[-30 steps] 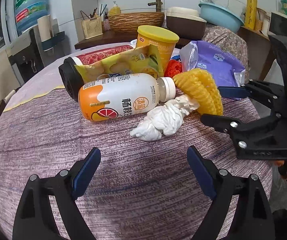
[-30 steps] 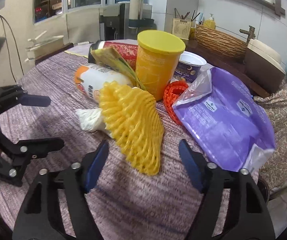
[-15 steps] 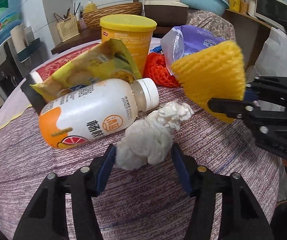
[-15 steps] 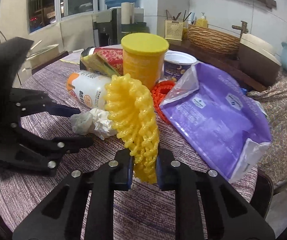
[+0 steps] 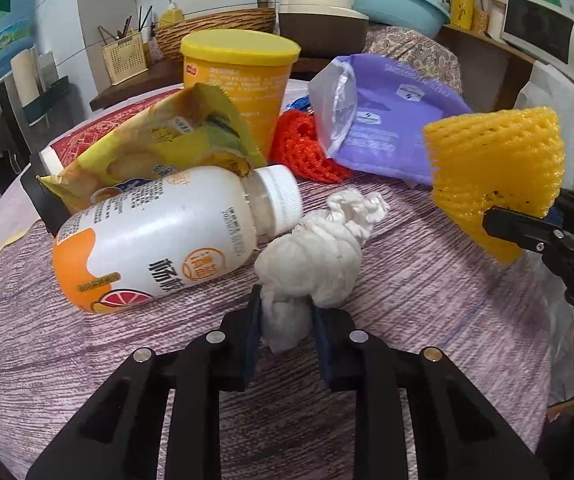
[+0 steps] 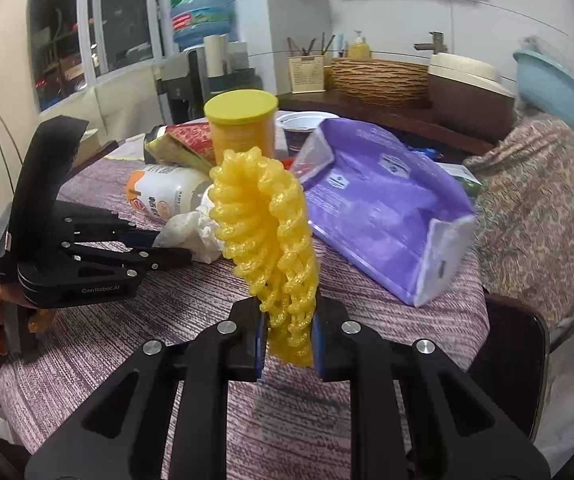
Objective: Collect trash
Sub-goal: 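Carry both items over the bin and open both tools to drop them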
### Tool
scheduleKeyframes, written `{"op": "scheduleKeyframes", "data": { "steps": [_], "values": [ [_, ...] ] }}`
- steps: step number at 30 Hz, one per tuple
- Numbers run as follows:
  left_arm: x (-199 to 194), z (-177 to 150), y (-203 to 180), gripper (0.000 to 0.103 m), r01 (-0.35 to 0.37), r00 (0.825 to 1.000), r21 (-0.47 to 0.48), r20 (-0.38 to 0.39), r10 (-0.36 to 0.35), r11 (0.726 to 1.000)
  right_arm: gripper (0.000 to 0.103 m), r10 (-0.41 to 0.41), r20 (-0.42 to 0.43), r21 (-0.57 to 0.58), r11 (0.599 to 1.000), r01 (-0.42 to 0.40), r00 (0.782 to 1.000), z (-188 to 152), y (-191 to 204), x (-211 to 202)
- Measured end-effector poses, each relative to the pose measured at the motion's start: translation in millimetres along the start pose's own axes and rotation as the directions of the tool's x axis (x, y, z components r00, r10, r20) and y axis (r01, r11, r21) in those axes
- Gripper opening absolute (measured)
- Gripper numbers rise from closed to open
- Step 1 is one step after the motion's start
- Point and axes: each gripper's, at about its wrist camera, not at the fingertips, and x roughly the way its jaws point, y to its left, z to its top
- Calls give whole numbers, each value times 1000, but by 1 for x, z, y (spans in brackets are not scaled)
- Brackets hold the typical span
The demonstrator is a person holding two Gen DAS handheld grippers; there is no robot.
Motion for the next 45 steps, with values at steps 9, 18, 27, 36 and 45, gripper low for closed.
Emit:
{"op": "scheduleKeyframes", "data": {
  "steps": [9, 18, 27, 36, 45],
  "values": [
    [-21, 20, -51, 23, 114, 991, 54, 63, -117, 992, 18, -108, 84, 124, 987, 97, 991, -17, -45, -48],
    [11, 80, -169, 23, 288, 955, 172, 24, -296, 942, 18, -324, 42, 253, 919, 304, 945, -54, -136, -85],
    [100, 110, -263, 23, 300, 950, 207, -157, -271, 931, 19, -372, -103, 397, 835, 381, 923, -114, -215, -71],
    [163, 102, -291, 36, 232, 946, 207, -275, -171, 950, 33, -359, -186, 460, 791, 404, 914, -143, -249, -42],
    [130, 113, -282, 66, 242, 962, 193, -176, -209, 951, 67, -408, -186, 468, 763, 446, 894, -149, -250, -49]
  ]
}}
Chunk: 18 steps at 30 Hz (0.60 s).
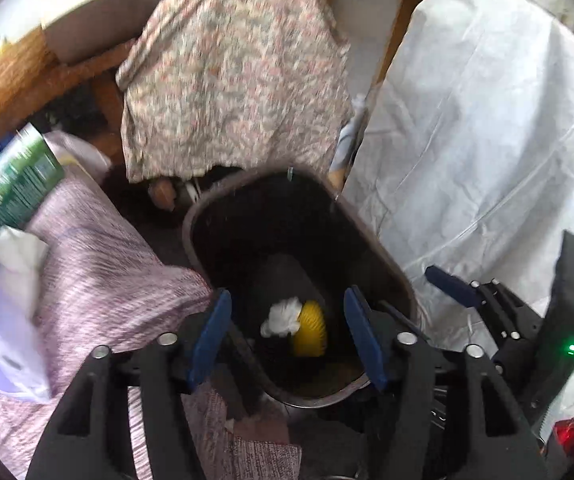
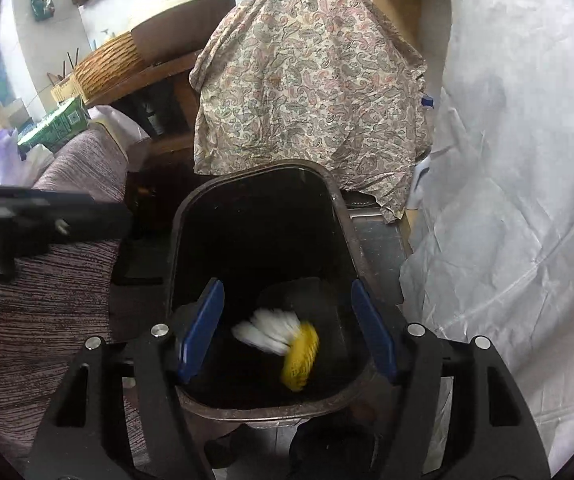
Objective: Collect trash
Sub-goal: 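Carry both items over the bin and open both tools to drop them, then grasp the purple bag with the right tool while the left tool grasps the yellow snack packet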
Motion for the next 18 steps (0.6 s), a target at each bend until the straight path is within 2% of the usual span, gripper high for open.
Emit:
{"op": "scheduleKeyframes", "data": {
  "steps": [4, 10, 18],
  "values": [
    [-37, -10, -2, 78, -1, 996, 24, 94, -1, 1000, 73, -5, 21, -20, 1000, 5, 1000, -1, 11, -16],
    [-91, -43, 7, 86, -28, 983, 51, 180, 19, 998, 83, 33, 78, -80, 996, -27, 996, -6, 44, -49],
    [-162, -101, 65, 94, -112, 956, -10, 272, 110, 994, 86, 160, 105, -164, 976, -141, 982, -16, 96, -87]
  ]
}}
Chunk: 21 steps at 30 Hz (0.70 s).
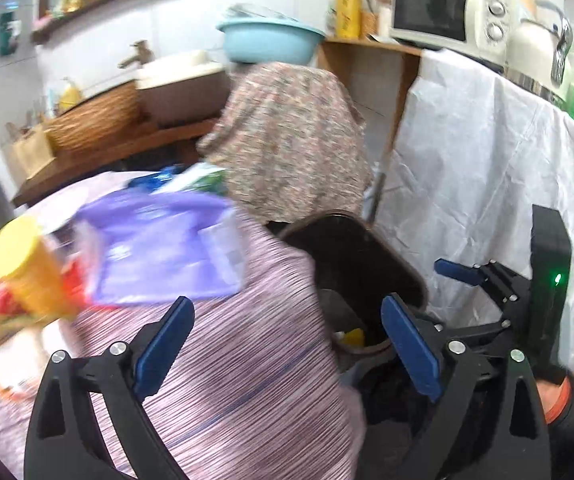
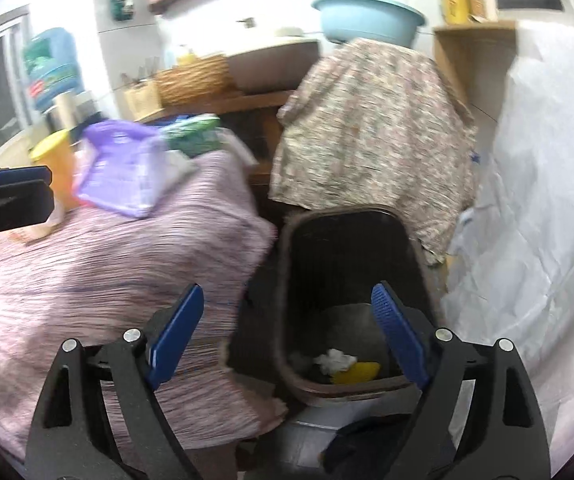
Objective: Collect trash
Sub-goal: 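Grasp the purple bag with the right tool while the left tool grasps the yellow snack packet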
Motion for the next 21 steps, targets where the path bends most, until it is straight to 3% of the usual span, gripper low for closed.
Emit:
{"op": "scheduleKeyframes", "data": {
  "steps": [5, 13, 17, 21],
  "values": [
    [-37, -31, 44, 95, -82, 996, -63, 40, 85, 995, 86, 67, 15, -67, 996, -66, 998, 10, 40, -11],
    [-70, -56, 114, 95, -265, 960, -81, 66, 270, 961, 86, 187, 5, -208, 961, -182, 982, 33, 100, -6],
    [-73, -52, 147, 95, -311, 946, -35, 86, 313, 950, 86, 221, 5, -262, 942, -212, 975, 52, 114, 5],
    [-64, -37, 177, 95, -281, 959, 5, 51, 280, 960, 86, 243, 2, -294, 927, -232, 970, 66, 116, 22]
  ]
}}
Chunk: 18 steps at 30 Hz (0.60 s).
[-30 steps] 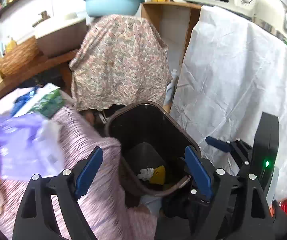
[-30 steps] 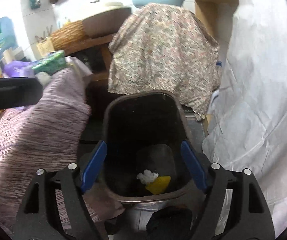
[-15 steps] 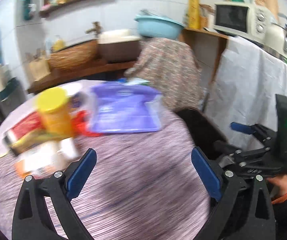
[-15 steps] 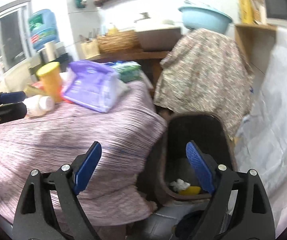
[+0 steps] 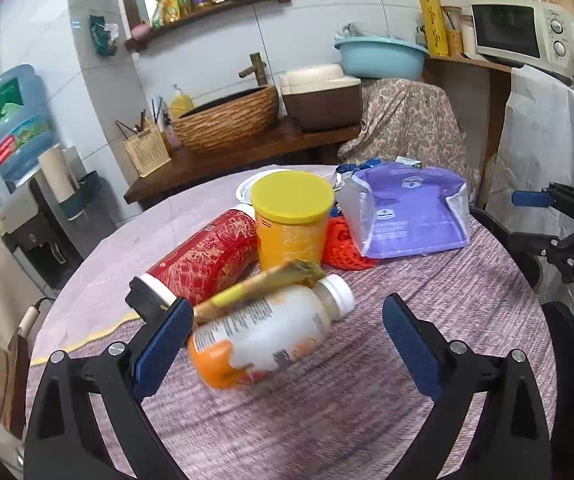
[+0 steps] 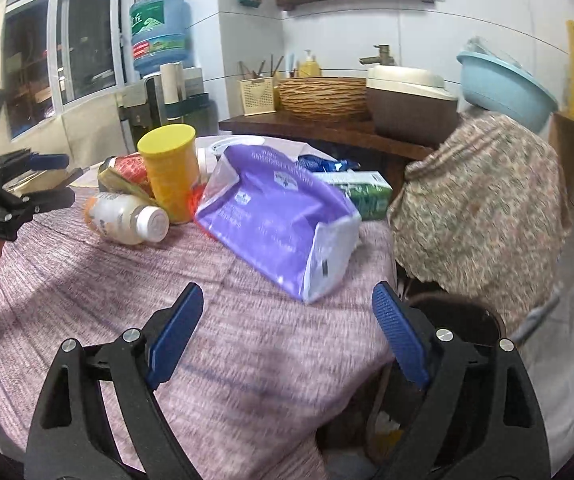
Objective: Collect trash
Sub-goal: 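Grasp the purple bag with the right tool while the left tool grasps the yellow snack packet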
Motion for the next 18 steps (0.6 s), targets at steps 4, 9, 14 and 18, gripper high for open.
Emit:
{"op": "scheduleKeyframes", "data": {
  "steps": [4, 9, 14, 18],
  "values": [
    [24, 14, 18, 94, 44, 997, 44, -61, -41, 998, 86, 0, -21, -72, 997, -1, 1000, 18, -5, 20],
    [40, 17, 20, 87, 81, 992, 167, -114, -62, 983, 86, 15, -27, -149, 989, -19, 1000, 42, -10, 41],
    [55, 15, 24, 77, 103, 983, 204, -171, -68, 974, 86, 22, -70, -199, 979, -35, 997, 53, -11, 69],
    [65, 14, 28, 70, 117, 979, 185, -188, -82, 976, 86, 23, -93, -197, 980, -41, 995, 58, -16, 88]
  ]
}}
